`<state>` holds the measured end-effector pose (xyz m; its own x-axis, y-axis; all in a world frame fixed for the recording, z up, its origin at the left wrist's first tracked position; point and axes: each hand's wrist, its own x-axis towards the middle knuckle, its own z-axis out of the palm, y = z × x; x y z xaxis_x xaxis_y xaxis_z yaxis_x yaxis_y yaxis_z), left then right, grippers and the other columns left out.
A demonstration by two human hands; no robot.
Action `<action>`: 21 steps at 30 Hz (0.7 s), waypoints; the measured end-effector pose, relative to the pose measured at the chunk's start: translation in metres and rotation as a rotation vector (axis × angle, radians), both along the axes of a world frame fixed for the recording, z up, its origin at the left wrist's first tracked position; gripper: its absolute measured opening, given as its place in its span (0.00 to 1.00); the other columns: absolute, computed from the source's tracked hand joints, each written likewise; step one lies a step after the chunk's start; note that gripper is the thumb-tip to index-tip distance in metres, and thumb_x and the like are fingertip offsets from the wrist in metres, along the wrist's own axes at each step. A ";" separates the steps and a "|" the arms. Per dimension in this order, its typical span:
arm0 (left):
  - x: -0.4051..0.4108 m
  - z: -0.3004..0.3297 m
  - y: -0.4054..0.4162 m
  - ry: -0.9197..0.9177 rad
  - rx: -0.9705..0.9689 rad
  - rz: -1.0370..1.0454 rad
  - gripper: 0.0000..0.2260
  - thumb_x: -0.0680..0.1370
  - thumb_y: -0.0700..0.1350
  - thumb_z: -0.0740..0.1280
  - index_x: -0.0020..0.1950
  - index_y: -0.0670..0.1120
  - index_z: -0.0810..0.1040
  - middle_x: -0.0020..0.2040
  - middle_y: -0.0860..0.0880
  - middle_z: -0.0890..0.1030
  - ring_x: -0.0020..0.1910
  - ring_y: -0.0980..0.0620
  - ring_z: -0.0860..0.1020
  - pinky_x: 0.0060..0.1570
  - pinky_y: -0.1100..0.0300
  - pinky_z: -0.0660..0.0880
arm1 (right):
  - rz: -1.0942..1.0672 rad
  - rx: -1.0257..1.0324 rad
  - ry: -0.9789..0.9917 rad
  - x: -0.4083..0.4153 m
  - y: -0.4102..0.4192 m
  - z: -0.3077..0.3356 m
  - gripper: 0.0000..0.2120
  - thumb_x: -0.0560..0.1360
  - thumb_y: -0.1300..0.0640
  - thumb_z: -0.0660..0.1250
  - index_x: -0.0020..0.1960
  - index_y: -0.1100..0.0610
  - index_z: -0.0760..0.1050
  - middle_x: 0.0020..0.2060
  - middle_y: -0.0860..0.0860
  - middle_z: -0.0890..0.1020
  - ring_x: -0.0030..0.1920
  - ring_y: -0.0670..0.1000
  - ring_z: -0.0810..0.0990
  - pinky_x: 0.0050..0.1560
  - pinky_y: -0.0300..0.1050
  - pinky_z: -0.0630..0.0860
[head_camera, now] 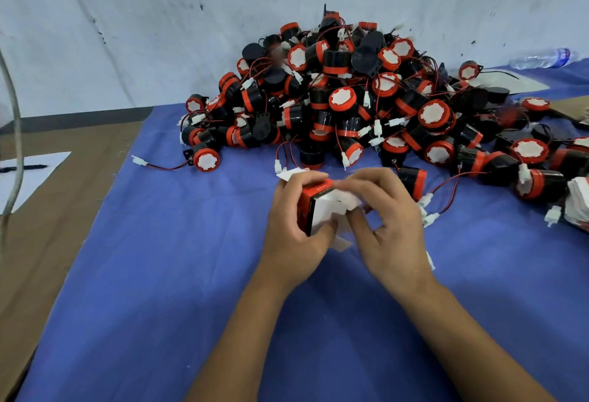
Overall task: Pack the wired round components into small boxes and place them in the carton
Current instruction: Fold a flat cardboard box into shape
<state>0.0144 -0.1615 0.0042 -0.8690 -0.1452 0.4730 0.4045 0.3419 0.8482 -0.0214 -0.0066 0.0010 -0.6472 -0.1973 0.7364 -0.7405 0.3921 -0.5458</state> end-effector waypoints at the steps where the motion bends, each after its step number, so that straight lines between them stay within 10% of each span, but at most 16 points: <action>1: 0.000 0.000 0.000 0.015 -0.043 -0.007 0.27 0.72 0.31 0.71 0.67 0.51 0.75 0.64 0.49 0.77 0.64 0.52 0.78 0.62 0.63 0.75 | -0.022 0.008 0.029 -0.001 0.002 0.000 0.16 0.76 0.70 0.69 0.59 0.56 0.84 0.53 0.50 0.79 0.55 0.54 0.79 0.50 0.48 0.77; 7: 0.001 0.001 -0.004 0.020 -0.019 0.006 0.24 0.72 0.36 0.70 0.66 0.52 0.76 0.64 0.51 0.78 0.65 0.51 0.78 0.62 0.58 0.77 | 0.069 -0.189 -0.184 0.003 0.003 0.001 0.14 0.77 0.62 0.73 0.62 0.54 0.81 0.49 0.44 0.83 0.54 0.51 0.82 0.48 0.45 0.80; 12: 0.000 0.008 -0.003 -0.083 0.517 -0.013 0.20 0.73 0.38 0.70 0.64 0.51 0.77 0.59 0.51 0.83 0.57 0.52 0.82 0.52 0.51 0.81 | 0.461 -0.323 -0.643 0.001 0.006 0.002 0.24 0.76 0.42 0.68 0.69 0.50 0.75 0.66 0.48 0.80 0.69 0.54 0.76 0.63 0.61 0.78; 16: -0.002 0.009 -0.004 -0.145 0.721 -0.024 0.23 0.73 0.39 0.69 0.68 0.47 0.74 0.64 0.35 0.78 0.58 0.41 0.79 0.56 0.39 0.78 | 0.599 -0.228 -0.742 0.002 0.002 -0.001 0.22 0.77 0.47 0.71 0.70 0.48 0.76 0.67 0.48 0.80 0.69 0.52 0.76 0.64 0.56 0.76; 21: -0.003 0.007 0.004 -0.123 0.646 -0.114 0.20 0.75 0.39 0.68 0.66 0.50 0.75 0.60 0.42 0.80 0.53 0.49 0.81 0.51 0.49 0.80 | 0.459 -0.329 -0.777 0.002 -0.003 -0.006 0.19 0.75 0.49 0.75 0.65 0.47 0.79 0.58 0.51 0.84 0.62 0.53 0.82 0.66 0.60 0.76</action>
<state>0.0116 -0.1571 0.0109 -0.9377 -0.2702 0.2185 0.2956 -0.2899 0.9103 -0.0195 -0.0098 -0.0046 -0.8890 -0.4130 0.1979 -0.1689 -0.1060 -0.9799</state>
